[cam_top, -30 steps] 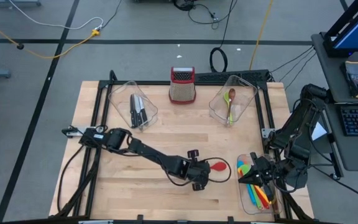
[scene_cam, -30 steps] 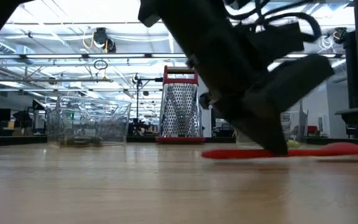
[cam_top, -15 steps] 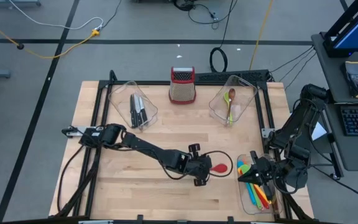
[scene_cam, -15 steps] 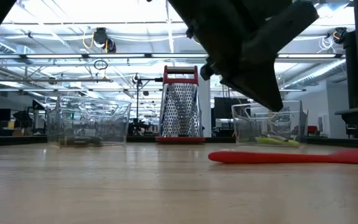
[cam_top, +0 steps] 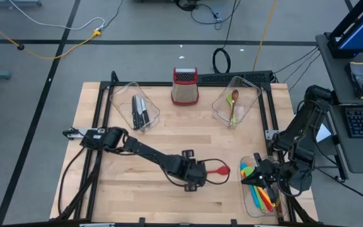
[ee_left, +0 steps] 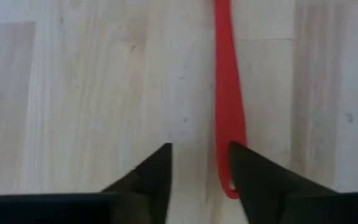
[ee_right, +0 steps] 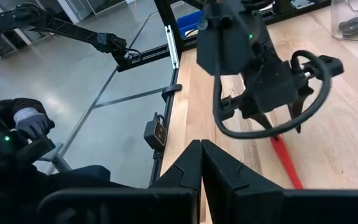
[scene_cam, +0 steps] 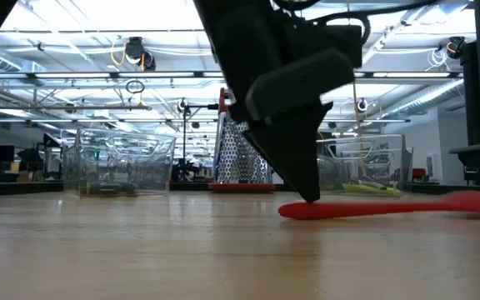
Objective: Pick & Place Kitchen Items
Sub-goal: Put the red serving spoon into the top right transparent bin
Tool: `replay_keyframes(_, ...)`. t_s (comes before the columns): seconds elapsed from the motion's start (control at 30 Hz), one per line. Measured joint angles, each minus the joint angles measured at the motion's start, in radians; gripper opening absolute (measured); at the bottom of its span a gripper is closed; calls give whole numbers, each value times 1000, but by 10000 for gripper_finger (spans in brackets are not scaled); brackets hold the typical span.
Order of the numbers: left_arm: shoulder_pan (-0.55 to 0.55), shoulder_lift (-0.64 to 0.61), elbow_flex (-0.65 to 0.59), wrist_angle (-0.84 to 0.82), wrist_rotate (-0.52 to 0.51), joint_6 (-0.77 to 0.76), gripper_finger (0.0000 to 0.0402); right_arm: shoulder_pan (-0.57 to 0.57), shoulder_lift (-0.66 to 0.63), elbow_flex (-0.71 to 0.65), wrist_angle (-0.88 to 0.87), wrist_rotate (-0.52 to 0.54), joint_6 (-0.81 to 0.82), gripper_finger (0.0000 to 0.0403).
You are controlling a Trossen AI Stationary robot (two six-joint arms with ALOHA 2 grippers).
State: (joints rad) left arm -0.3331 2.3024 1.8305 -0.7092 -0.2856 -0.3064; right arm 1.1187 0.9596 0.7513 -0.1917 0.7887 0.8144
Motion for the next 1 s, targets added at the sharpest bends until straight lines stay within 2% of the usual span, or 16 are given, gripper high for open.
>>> replay_keyframes(0.2,-12,3,0,-18,17,-19,244,0,0,0,0,2,-15,4)
replay_keyframes(0.4,-4,3,0,-13,16,-37,270,0,0,0,0,1,-4,4)
replay_keyframes(0.53,0,3,-5,24,29,-32,262,0,0,0,0,1,8,4)
replay_keyframes(0.7,9,0,-93,155,100,-37,244,0,0,0,0,1,11,4)
replay_keyframes(0.83,20,-7,-160,215,119,-66,228,0,0,0,1,1,11,4)
replay_keyframes(0.9,30,-6,-183,223,125,-84,211,0,0,0,1,1,11,4)
replay_keyframes(1.0,40,-7,-218,267,127,-91,161,0,0,0,1,3,11,4)
